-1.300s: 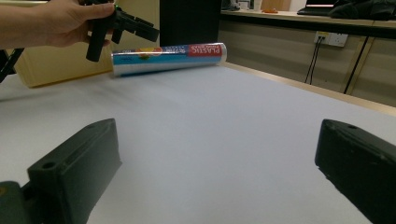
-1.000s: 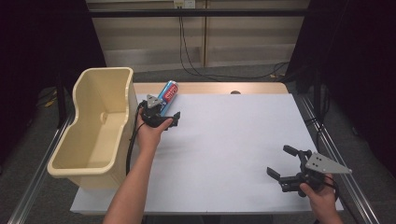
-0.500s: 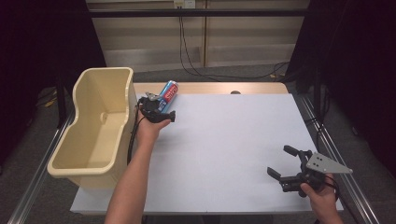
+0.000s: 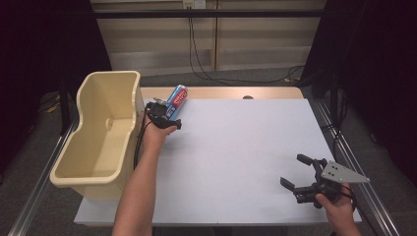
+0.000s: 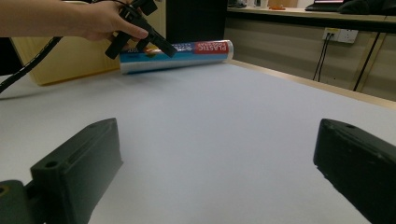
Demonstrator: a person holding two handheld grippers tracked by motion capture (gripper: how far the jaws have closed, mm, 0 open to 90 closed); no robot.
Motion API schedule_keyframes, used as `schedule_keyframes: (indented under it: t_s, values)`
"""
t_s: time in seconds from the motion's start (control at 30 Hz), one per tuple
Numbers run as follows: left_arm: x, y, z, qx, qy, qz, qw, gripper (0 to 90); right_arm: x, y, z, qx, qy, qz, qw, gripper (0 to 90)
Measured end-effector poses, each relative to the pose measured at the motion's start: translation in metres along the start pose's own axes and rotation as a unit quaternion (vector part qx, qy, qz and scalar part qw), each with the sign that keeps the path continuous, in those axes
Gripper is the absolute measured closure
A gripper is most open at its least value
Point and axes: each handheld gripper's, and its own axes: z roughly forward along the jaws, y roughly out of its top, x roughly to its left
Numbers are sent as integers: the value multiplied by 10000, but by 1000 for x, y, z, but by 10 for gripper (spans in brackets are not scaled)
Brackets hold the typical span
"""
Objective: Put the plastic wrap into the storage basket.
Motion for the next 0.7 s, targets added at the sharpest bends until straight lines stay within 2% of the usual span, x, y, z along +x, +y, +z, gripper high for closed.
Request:
schedule_keyframes:
  t_s: [0.13,0.17,0.23,0.33,0.4,0.43,0.5,0.57,0.63,0.7]
  values:
    - [-1,0,2,59,46,76,9999,43,0,0,0,4,1,-3,10000,2]
    - [-1,-1,3,149,78,97,9998,44,0,0,0,-2,-14,-3,10000,3]
    - [0,-1,3,205,57,25,9998,56,-1,0,0,-8,-18,-1,10000,2]
    - [0,-1,3,311,51,-26,9995,115,-1,0,0,5,-11,5,10000,3]
    - [-2,-2,5,471,-9,-17,9989,137,0,0,0,15,2,-17,10000,4]
    - [-4,-2,5,527,0,-17,9986,146,0,0,0,18,6,-15,10000,4]
    - [-7,-1,4,581,63,70,9983,220,-1,0,0,25,8,-10,10000,4]
    - [-8,0,4,600,75,65,9982,247,-1,0,0,30,4,-12,10000,4]
    - [-9,1,2,657,97,55,9978,319,-1,0,0,40,15,-21,10000,5]
    - [-11,3,2,722,115,118,9973,320,-1,0,0,51,20,-23,10000,5]
